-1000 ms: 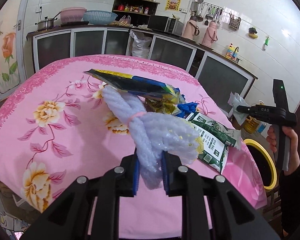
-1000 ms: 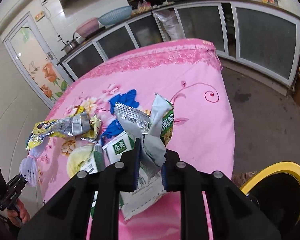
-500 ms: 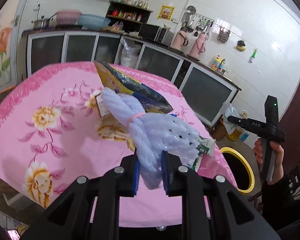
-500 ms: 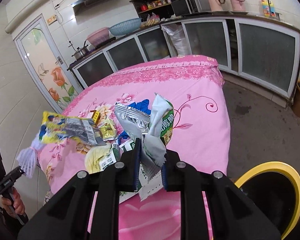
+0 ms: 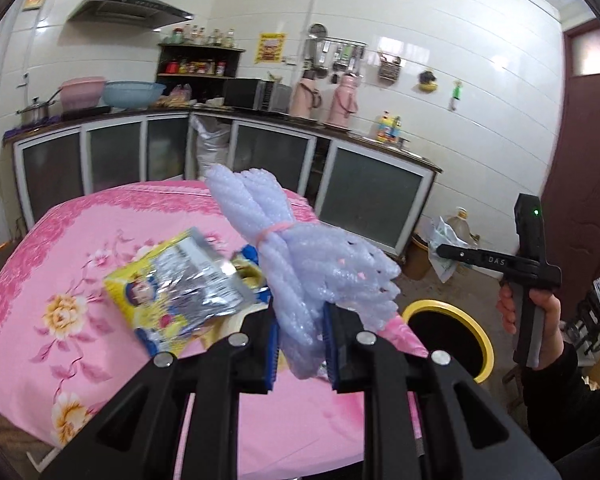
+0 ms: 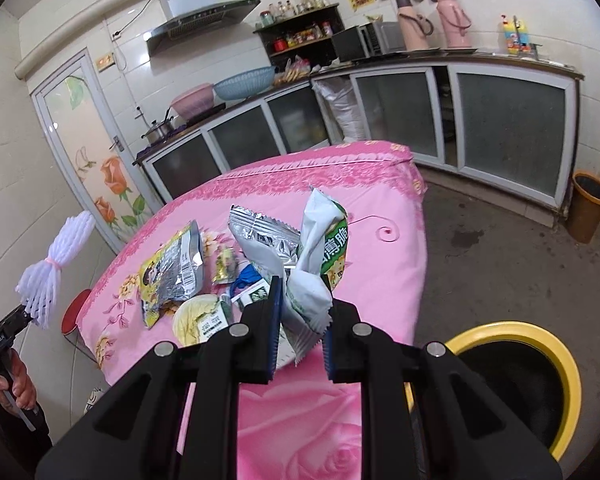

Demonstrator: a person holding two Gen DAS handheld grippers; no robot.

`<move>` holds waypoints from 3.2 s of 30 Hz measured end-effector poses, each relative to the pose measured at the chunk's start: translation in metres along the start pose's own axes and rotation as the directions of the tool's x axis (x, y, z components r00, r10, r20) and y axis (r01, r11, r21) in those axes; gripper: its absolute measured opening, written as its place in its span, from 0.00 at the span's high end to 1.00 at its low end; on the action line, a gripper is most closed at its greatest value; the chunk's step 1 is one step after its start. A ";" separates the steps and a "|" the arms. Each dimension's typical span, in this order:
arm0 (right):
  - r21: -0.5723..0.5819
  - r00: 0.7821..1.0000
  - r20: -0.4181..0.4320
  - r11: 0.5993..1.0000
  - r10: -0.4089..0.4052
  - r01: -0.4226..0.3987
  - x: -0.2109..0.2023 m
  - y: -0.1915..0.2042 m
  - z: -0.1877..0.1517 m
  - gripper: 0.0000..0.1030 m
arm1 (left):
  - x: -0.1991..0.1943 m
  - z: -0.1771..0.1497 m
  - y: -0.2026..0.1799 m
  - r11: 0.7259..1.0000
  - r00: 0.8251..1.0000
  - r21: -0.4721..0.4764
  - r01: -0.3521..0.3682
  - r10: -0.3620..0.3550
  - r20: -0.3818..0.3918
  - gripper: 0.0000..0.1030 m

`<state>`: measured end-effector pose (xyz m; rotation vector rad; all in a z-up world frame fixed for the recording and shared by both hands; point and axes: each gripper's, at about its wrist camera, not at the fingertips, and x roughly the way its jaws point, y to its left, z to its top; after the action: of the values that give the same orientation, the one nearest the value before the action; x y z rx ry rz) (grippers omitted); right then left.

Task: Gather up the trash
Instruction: 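Carry the foam net and silver wrapper to the bin and release both, then move both tools back from the bin toward the table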

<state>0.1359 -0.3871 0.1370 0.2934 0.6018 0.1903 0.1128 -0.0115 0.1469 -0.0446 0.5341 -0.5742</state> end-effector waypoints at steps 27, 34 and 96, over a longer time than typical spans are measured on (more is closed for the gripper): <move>0.188 0.956 0.018 0.940 -0.294 0.286 -0.109 -0.142 -0.088 0.84 | 0.199 -0.028 -0.211 0.869 0.862 0.188 0.458 -0.382 -0.333 0.83; 0.233 0.948 -0.038 0.920 -0.316 0.316 -0.100 -0.166 -0.115 0.84 | 0.236 -0.046 -0.239 0.860 0.834 0.180 0.478 -0.381 -0.399 0.83; 0.054 0.976 -0.102 0.978 -0.194 0.200 -0.021 -0.087 -0.083 0.45 | 0.131 -0.038 -0.049 0.999 0.984 0.034 0.040 -0.034 -0.176 0.08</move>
<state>0.0791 -0.4563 0.0548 0.2861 0.7293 -0.0062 0.1620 -0.1179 0.0614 0.0315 0.6947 -0.6277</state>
